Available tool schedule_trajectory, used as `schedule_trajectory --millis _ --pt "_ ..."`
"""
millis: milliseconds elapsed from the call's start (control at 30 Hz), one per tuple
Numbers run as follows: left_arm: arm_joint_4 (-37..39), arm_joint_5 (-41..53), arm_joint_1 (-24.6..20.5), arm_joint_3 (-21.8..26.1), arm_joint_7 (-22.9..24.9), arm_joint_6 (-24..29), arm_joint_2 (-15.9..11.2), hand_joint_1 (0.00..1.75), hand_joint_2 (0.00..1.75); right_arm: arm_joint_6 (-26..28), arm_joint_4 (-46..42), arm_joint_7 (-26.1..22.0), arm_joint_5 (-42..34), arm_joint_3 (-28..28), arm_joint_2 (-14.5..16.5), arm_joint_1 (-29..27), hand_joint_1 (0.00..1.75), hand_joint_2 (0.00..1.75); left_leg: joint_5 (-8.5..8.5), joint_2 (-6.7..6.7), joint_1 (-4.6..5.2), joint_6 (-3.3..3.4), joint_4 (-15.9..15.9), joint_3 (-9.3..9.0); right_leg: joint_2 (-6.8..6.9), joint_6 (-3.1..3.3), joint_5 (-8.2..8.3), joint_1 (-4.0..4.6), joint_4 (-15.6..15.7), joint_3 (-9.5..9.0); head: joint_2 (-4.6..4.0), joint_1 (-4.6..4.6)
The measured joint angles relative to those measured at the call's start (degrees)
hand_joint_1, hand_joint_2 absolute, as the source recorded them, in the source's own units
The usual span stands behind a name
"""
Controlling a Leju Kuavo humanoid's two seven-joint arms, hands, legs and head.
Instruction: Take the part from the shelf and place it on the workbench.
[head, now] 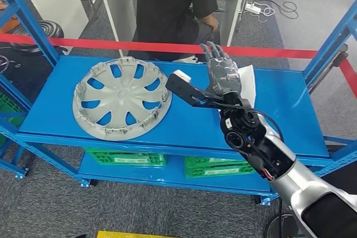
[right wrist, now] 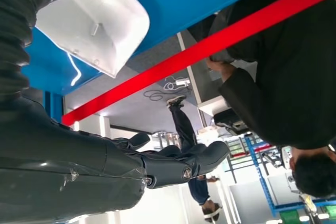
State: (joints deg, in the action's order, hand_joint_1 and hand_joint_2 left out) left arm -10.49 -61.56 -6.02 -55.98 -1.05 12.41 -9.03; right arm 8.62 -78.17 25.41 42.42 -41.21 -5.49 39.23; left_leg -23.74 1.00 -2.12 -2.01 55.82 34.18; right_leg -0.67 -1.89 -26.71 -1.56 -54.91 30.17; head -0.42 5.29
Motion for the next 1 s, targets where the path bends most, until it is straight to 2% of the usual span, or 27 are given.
schedule_trajectory --millis 233,567,667,867,1000 --pt "0.0 0.1 -0.01 0.0 -0.19 -0.05 -0.24 0.0 0.0 0.14 -0.62 0.14 0.12 -0.02 -0.02 -0.19 0.0 1.75 0.0 -0.02 0.11 0.14 -0.06 -0.07 -0.02 -0.44 0.09 -0.03 0.13 0.02 0.0 0.0" --pt "0.0 0.1 -0.01 0.0 -0.17 -0.09 -0.41 0.0 0.0 0.09 -0.87 1.36 1.16 -0.02 -0.07 -0.3 0.0 1.75 0.19 -0.03 0.11 0.3 -0.48 -0.35 -0.02 -0.48 0.12 -0.01 0.12 0.01 0.0 0.0" --pt "0.0 0.05 -0.01 0.0 -0.08 -0.09 -0.48 0.0 0.0 -1.43 -1.49 3.31 2.14 0.0 -0.31 -0.52 0.0 1.75 0.19 -0.04 0.1 0.29 -0.51 -0.38 -0.02 -0.48 0.11 -0.01 0.12 0.01 0.0 0.0" --pt "0.0 -0.44 0.02 0.0 0.45 -0.09 -0.55 0.0 0.0 -8.33 -5.34 10.15 5.68 0.01 -2.06 -3.3 0.0 1.75 0.19 -0.05 0.11 0.29 -0.52 -0.4 -0.02 -0.48 0.11 -0.01 0.13 0.0 0.0 0.0" --pt "0.0 -0.56 0.05 0.0 0.46 -0.09 -0.57 0.0 0.0 -9.79 -8.99 11.81 7.17 0.01 -3.57 -5.89 0.0 1.75 0.18 -0.07 0.11 0.29 -0.53 -0.4 -0.02 -0.48 0.11 -0.02 0.14 0.0 0.0 0.0"
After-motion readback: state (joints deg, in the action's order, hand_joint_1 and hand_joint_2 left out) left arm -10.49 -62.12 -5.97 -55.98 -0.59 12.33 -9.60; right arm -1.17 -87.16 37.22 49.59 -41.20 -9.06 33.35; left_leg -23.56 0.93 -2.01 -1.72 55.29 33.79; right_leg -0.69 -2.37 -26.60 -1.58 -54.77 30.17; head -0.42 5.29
